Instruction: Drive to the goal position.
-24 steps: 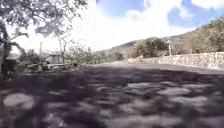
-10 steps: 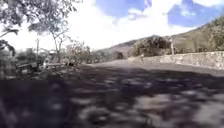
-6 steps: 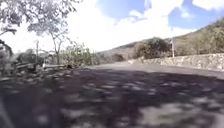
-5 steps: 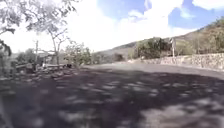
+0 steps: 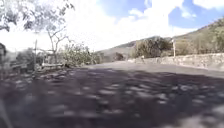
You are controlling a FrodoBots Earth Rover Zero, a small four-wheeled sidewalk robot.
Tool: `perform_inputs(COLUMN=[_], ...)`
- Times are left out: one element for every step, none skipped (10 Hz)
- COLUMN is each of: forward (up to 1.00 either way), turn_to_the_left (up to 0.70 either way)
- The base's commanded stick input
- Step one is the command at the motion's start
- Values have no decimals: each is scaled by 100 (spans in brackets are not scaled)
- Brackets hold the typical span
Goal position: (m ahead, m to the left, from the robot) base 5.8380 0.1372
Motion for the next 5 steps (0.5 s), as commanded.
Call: perform_inputs(forward=[70, 70, 70, 70, 70], turn_to_the_left=[0, 0, 0, 0, 0])
